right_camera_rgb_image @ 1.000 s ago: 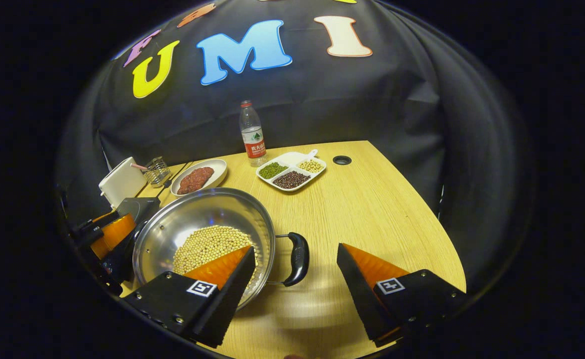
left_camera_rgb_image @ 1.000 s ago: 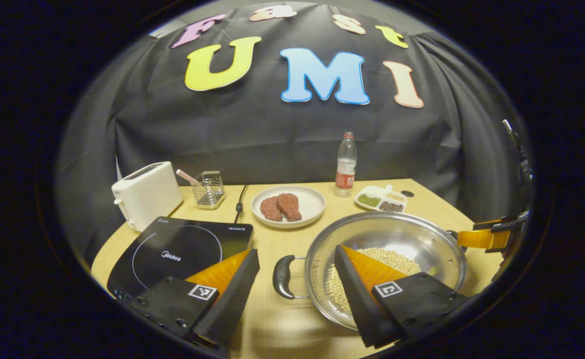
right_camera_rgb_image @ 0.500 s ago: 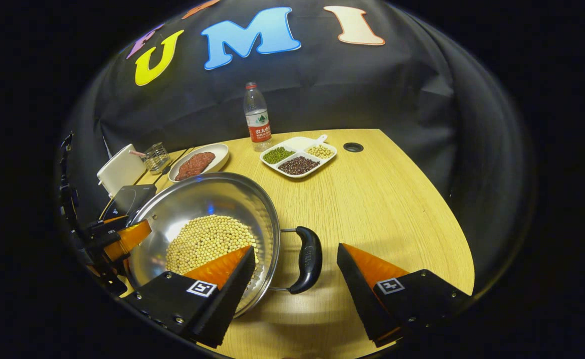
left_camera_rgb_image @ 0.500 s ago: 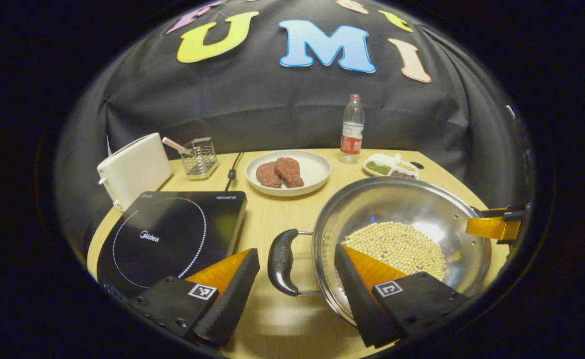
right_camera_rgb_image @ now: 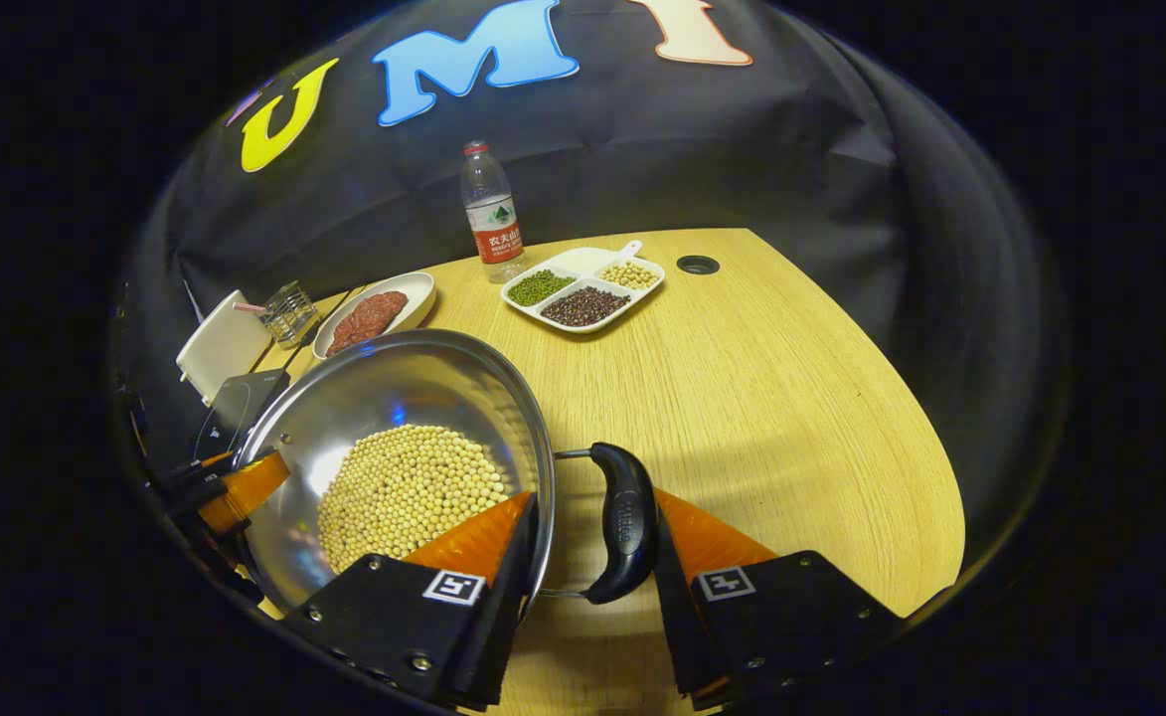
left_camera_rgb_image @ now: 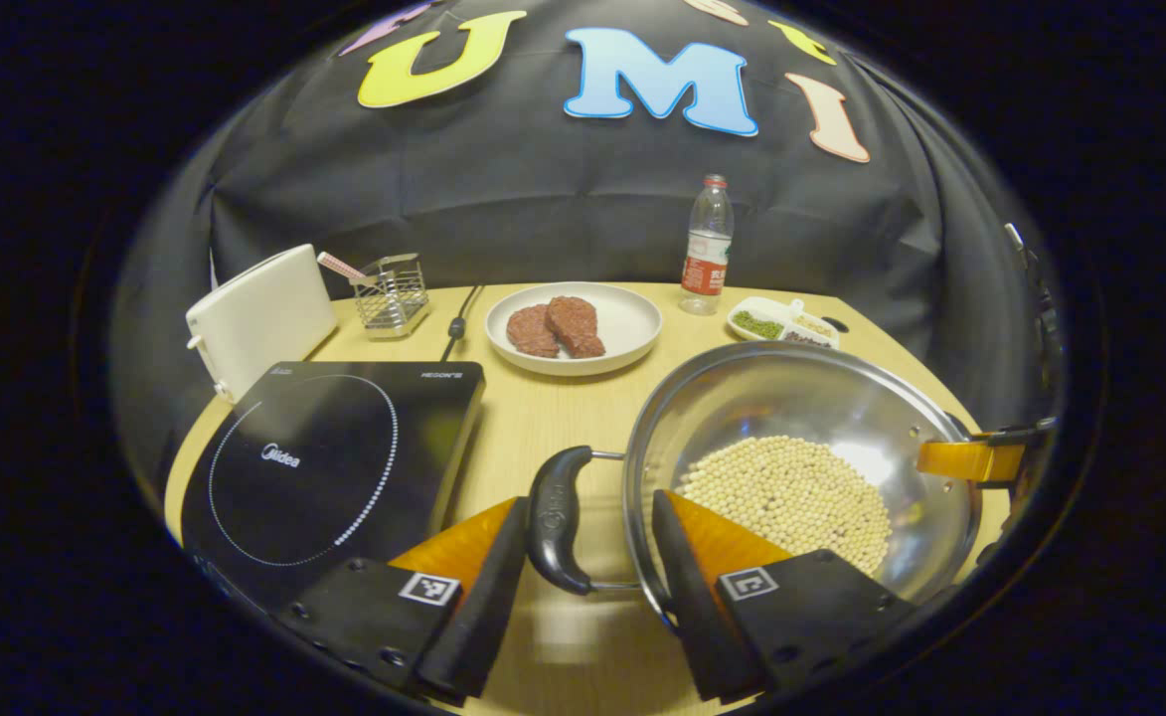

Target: First push the handle of the pot to place it horizontally, then grasp the pot with both hands and set it on the induction cooktop.

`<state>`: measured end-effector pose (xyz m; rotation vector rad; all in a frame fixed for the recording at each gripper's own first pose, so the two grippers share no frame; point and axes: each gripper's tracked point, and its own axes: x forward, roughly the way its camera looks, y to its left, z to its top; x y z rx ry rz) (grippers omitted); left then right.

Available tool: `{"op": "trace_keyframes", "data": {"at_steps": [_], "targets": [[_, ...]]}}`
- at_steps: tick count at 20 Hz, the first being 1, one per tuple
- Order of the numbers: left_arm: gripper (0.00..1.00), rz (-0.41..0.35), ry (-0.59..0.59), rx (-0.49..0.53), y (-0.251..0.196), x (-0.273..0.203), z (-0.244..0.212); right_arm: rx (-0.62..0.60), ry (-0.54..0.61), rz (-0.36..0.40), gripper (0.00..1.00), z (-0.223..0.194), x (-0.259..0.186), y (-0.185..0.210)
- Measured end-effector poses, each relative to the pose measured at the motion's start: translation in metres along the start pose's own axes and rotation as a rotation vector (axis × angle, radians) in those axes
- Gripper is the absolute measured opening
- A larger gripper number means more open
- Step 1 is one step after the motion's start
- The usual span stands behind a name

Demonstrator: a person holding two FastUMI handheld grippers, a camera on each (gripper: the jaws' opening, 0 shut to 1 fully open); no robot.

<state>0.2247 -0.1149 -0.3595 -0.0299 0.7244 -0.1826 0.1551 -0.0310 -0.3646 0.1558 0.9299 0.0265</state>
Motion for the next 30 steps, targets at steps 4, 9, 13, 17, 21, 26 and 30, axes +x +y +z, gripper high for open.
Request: {"op": "trace_keyframes", "data": {"at_steps": [4,9,13,17,21,26,30], "targets": [[0.7,0.016,0.066,-0.035,0.002,0.003,-0.002,-0.005,0.005,-0.011,0.55,-0.002,0.001,0.0],[0.61,-0.001,0.049,-0.07,-0.001,0.001,0.001,-0.037,-0.003,-0.013,0.55,0.0,0.0,0.0],[0.62,0.0,0.054,-0.103,-0.002,-0.006,-0.002,-0.042,-0.006,-0.013,0.54,0.003,-0.009,0.0],[0.66,0.0,0.018,-0.105,0.008,-0.029,0.01,-0.06,-0.025,-0.009,0.54,0.013,-0.028,0.011],[0.58,0.002,-0.003,-0.126,0.032,-0.05,0.021,-0.069,-0.041,0.002,0.54,0.02,-0.045,0.038],[0.65,0.0,-0.038,-0.106,0.073,-0.069,0.042,-0.044,-0.062,0.008,0.54,0.025,-0.058,0.078],[0.62,-0.001,-0.058,-0.095,0.108,-0.077,0.051,-0.028,-0.068,0.008,0.54,0.025,-0.063,0.114]]}}
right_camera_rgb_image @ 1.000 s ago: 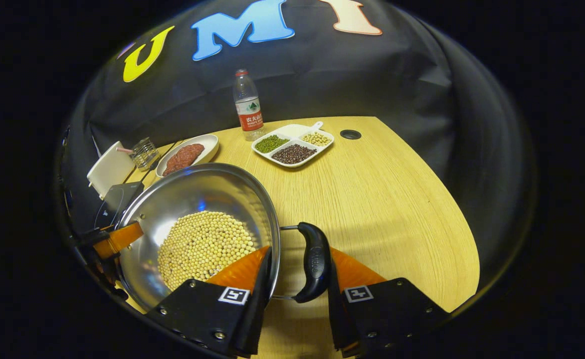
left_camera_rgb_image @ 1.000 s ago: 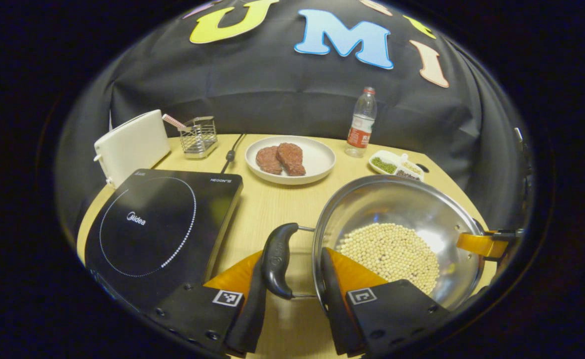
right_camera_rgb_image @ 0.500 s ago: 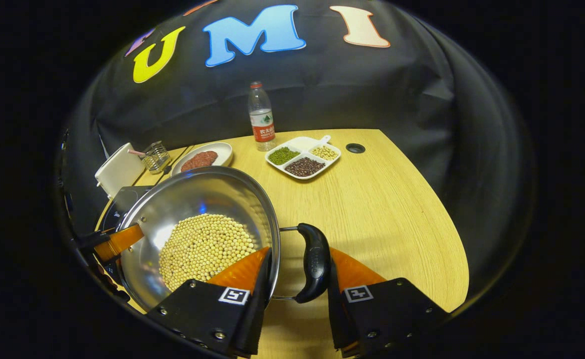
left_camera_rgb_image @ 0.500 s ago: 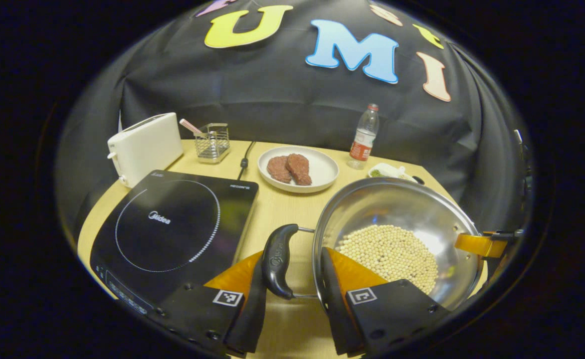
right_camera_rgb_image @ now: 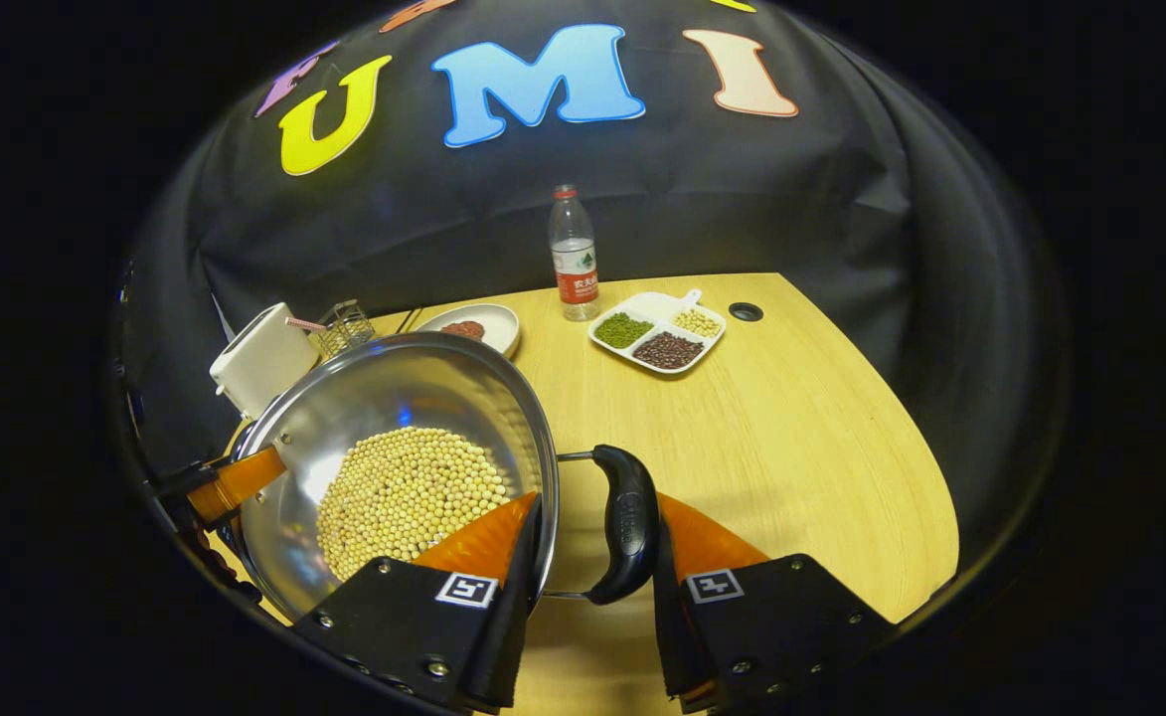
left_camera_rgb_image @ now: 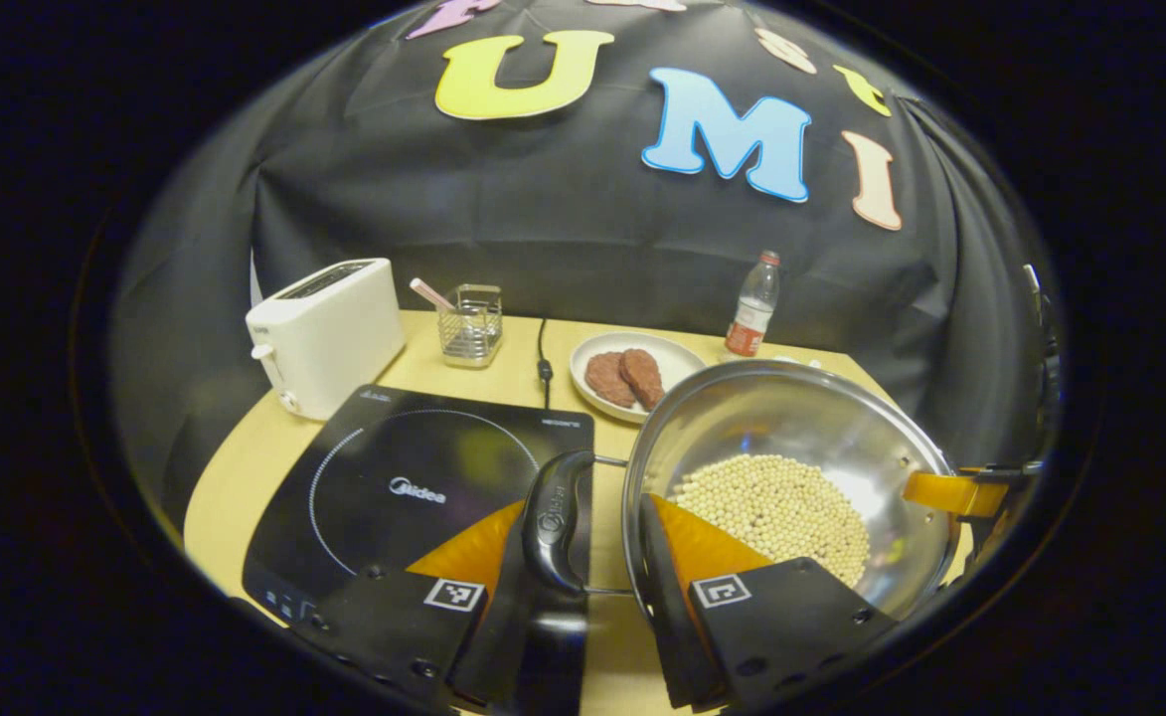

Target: First push the handle of the pot to place it horizontally, then grasp the pot with both hands and set it on the induction cooktop.

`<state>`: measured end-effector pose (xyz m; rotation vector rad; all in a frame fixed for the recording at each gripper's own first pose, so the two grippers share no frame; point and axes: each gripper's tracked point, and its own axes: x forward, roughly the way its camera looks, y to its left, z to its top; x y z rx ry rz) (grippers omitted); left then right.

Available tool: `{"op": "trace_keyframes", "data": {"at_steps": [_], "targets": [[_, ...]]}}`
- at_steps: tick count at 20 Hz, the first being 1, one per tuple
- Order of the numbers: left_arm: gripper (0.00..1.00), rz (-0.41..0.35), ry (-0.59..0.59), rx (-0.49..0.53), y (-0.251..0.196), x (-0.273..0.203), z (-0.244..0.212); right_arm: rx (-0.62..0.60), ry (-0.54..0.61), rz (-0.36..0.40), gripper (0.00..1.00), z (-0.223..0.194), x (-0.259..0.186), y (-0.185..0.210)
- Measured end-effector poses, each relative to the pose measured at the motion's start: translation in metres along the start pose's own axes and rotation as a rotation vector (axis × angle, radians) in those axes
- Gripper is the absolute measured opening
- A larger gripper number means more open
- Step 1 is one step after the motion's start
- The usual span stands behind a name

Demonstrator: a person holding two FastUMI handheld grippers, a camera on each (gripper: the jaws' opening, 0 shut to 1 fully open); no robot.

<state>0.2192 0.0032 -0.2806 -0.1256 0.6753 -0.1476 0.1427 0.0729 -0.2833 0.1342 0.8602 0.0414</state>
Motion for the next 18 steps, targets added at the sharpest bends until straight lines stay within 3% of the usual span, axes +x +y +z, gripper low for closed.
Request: {"op": "trace_keyframes", "data": {"at_steps": [11,18], "targets": [[0.58,-0.03,0.002,0.001,0.092,0.006,0.006,0.004,-0.005,-0.028,0.54,-0.005,0.004,0.088],[0.62,-0.031,-0.005,0.015,0.151,0.014,0.014,0.019,0.007,-0.03,0.55,-0.012,0.018,0.142]]}}
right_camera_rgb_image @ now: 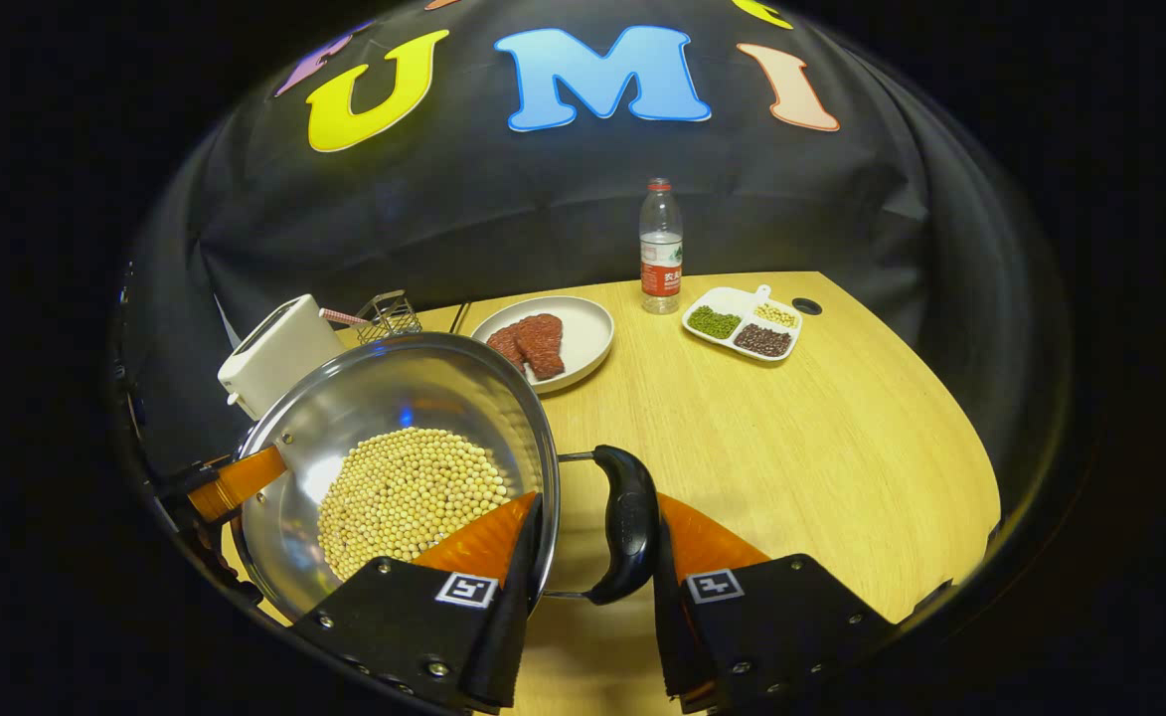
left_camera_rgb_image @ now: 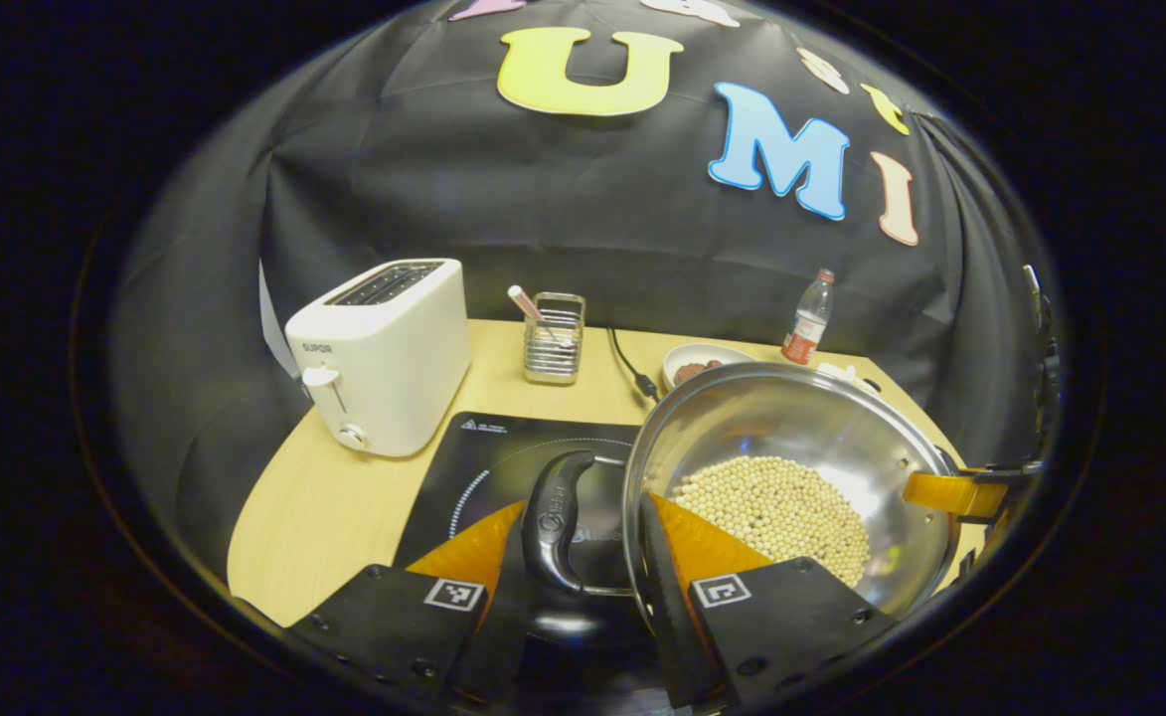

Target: First push the handle of the pot to place it horizontally, then grasp the pot with both hands and set it on the induction cooktop.

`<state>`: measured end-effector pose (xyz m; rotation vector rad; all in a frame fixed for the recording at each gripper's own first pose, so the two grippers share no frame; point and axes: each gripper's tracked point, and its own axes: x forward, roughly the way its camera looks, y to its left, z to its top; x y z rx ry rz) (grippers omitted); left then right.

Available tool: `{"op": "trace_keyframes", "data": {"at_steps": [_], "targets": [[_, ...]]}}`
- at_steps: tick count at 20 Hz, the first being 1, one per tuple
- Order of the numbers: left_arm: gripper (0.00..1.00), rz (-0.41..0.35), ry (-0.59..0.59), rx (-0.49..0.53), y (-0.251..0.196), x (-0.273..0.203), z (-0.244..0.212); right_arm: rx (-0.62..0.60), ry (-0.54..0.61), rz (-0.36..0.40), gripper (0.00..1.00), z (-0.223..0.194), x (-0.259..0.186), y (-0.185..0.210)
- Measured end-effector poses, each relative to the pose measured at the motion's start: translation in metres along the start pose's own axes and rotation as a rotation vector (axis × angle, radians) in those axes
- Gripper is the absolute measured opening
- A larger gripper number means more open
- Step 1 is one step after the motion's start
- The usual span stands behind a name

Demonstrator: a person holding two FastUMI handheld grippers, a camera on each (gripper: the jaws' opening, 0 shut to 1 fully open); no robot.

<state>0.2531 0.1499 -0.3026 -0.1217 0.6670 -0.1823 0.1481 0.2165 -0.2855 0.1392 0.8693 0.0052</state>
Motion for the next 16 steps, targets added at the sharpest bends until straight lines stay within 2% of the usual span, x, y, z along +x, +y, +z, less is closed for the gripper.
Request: {"op": "trace_keyframes", "data": {"at_steps": [1,10,16], "targets": [[0.58,0.002,0.002,0.003,0.007,0.002,0.0,-0.001,0.005,0.003,0.54,-0.001,0.002,0.007],[0.58,0.029,0.015,-0.023,0.085,0.009,0.0,-0.048,0.011,0.025,0.55,0.0,0.024,0.079],[0.58,0.042,0.036,-0.03,0.109,0.013,-0.007,-0.053,0.037,0.036,0.55,-0.008,0.034,0.099]]}}
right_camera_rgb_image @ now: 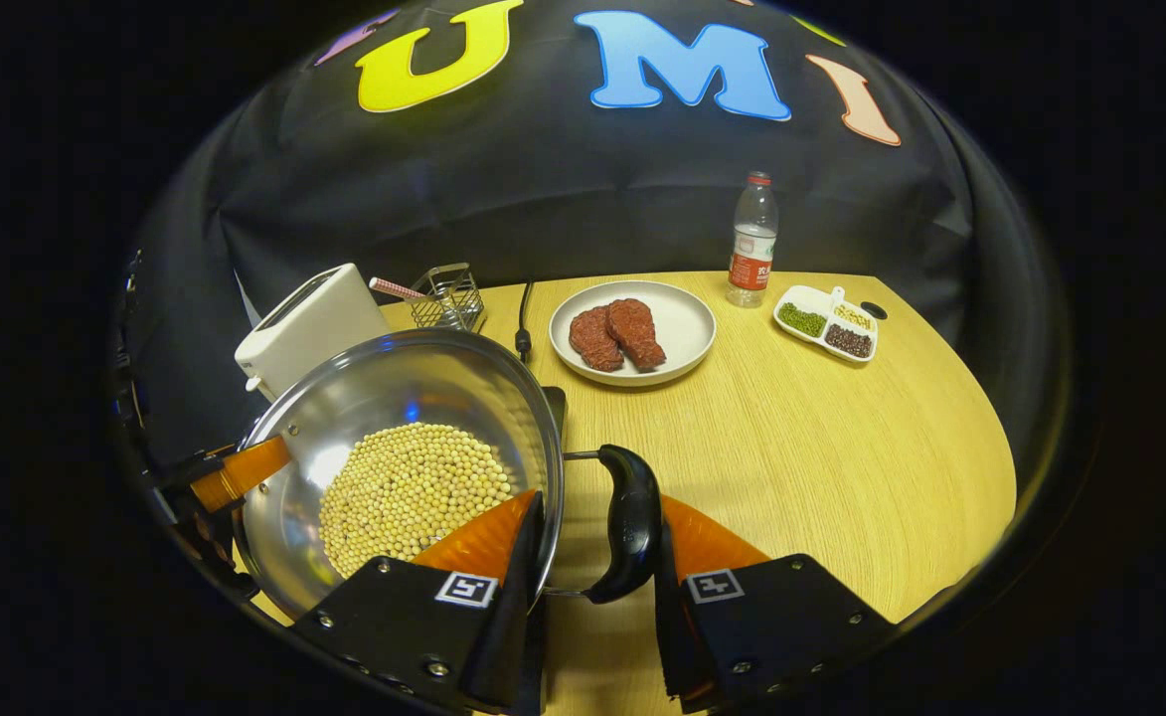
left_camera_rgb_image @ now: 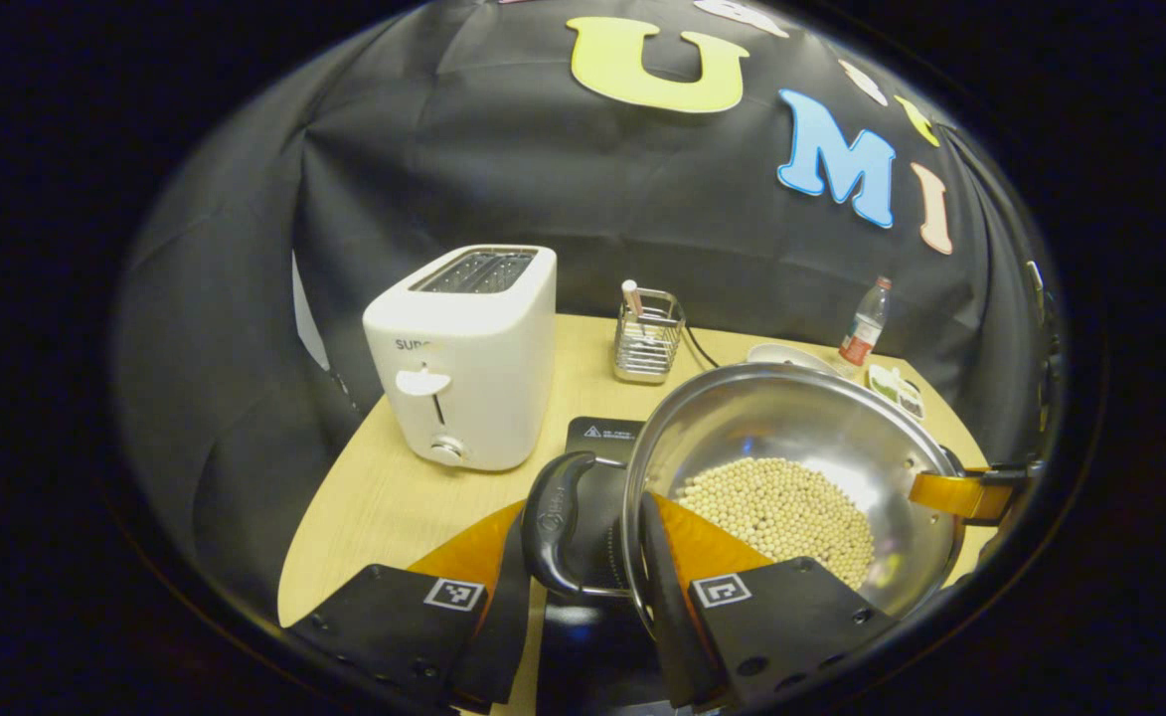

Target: First push the handle of the pot to place it horizontally, then grasp the pot with both hands and set it on the induction cooktop.

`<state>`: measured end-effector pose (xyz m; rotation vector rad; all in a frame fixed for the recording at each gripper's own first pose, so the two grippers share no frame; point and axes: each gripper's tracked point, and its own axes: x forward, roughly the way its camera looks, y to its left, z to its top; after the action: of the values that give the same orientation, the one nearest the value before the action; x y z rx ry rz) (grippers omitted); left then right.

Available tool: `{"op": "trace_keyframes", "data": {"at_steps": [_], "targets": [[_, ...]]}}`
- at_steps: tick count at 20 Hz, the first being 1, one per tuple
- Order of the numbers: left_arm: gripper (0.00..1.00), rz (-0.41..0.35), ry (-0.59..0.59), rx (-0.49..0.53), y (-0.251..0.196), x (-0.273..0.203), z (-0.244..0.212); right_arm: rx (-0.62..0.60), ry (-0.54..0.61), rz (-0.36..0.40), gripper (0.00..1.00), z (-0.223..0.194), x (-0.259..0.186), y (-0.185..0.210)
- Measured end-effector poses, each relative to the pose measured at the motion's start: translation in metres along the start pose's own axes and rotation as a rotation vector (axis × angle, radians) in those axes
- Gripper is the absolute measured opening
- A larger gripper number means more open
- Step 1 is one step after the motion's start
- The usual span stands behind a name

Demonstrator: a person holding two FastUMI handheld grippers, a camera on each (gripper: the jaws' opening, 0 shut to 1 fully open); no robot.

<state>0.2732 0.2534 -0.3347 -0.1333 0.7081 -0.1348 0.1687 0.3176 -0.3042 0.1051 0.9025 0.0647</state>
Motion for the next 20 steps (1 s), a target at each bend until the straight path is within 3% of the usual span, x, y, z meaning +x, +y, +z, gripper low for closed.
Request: {"op": "trace_keyframes", "data": {"at_steps": [1,2,3,5,7,8,9,10,11,14,20], "targets": [[0.58,-0.002,0.003,-0.009,0.002,0.0,-0.003,-0.002,0.003,-0.003,0.55,-0.001,-0.001,0.0],[0.67,-0.003,-0.012,-0.008,0.002,0.001,-0.001,0.0,-0.006,-0.002,0.54,0.001,0.0,0.001],[0.63,0.003,-0.003,-0.007,0.003,0.0,-0.003,0.0,-0.008,0.0,0.49,0.001,-0.001,0.002],[0.63,0.025,-0.029,0.01,0.005,-0.001,0.002,0.003,-0.015,0.029,0.56,0.002,-0.002,0.006],[0.77,0.065,-0.089,0.055,0.005,-0.006,0.016,-0.033,-0.089,0.041,0.67,0.018,-0.011,0.004],[0.89,0.095,-0.115,0.071,0.008,-0.01,0.025,-0.051,-0.144,0.049,0.85,0.029,-0.021,0.003],[1.0,0.127,-0.138,0.084,0.01,-0.021,0.032,-0.061,-0.19,0.053,0.92,0.04,-0.032,-0.001],[0.95,0.149,-0.166,0.088,0.01,-0.026,0.041,-0.064,-0.225,0.064,0.98,0.047,-0.042,-0.004],[0.99,0.161,-0.192,0.087,0.005,-0.037,0.049,-0.062,-0.256,0.069,0.99,0.054,-0.054,-0.011],[0.95,0.184,-0.287,0.079,-0.022,-0.077,0.074,-0.065,-0.327,0.072,0.99,0.069,-0.09,-0.041],[0.98,0.166,-0.468,0.07,-0.113,-0.161,0.11,-0.145,-0.469,0.053,0.99,0.083,-0.16,-0.102]]}}
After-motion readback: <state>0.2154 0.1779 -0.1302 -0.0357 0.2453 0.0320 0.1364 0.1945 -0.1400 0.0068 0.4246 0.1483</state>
